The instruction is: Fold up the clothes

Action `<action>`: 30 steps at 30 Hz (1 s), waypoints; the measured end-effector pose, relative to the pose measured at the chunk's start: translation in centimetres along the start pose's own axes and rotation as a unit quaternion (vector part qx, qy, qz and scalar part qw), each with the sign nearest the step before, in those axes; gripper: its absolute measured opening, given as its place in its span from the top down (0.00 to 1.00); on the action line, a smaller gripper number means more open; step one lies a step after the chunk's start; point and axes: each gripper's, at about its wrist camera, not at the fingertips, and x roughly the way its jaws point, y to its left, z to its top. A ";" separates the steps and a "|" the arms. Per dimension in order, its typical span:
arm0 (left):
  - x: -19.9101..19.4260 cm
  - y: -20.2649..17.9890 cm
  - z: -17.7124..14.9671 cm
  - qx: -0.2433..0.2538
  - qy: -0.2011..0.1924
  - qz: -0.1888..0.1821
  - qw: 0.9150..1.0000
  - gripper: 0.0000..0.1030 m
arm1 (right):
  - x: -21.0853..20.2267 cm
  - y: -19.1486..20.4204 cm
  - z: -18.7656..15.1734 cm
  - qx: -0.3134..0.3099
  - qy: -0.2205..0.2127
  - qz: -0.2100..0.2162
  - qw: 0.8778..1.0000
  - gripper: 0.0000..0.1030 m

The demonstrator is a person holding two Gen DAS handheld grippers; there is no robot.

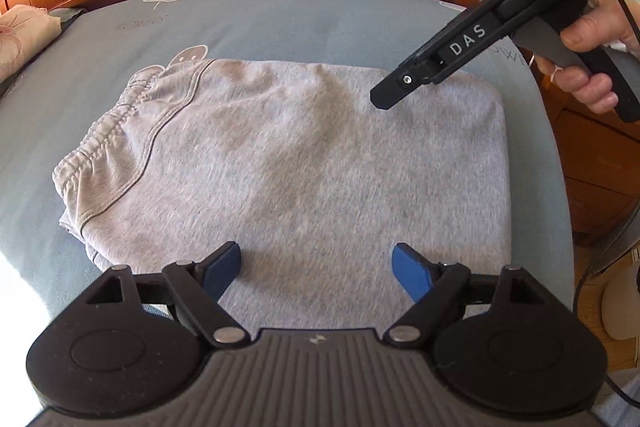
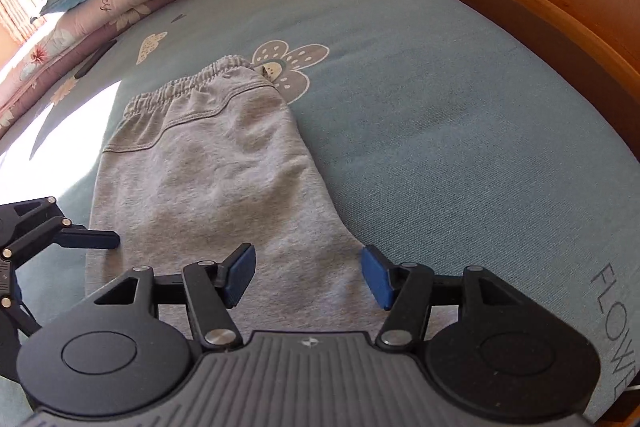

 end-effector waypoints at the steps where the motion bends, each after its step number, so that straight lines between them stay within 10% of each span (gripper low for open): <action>1: -0.4 0.4 -0.1 -0.011 -0.001 0.000 1.000 0.19 | -0.3 -0.1 -0.2 0.002 0.000 0.003 1.000 0.38; 30: -3.9 3.7 -3.3 -0.107 -0.003 0.045 0.993 0.18 | 3.6 8.5 4.3 -0.091 0.010 0.062 0.994 0.23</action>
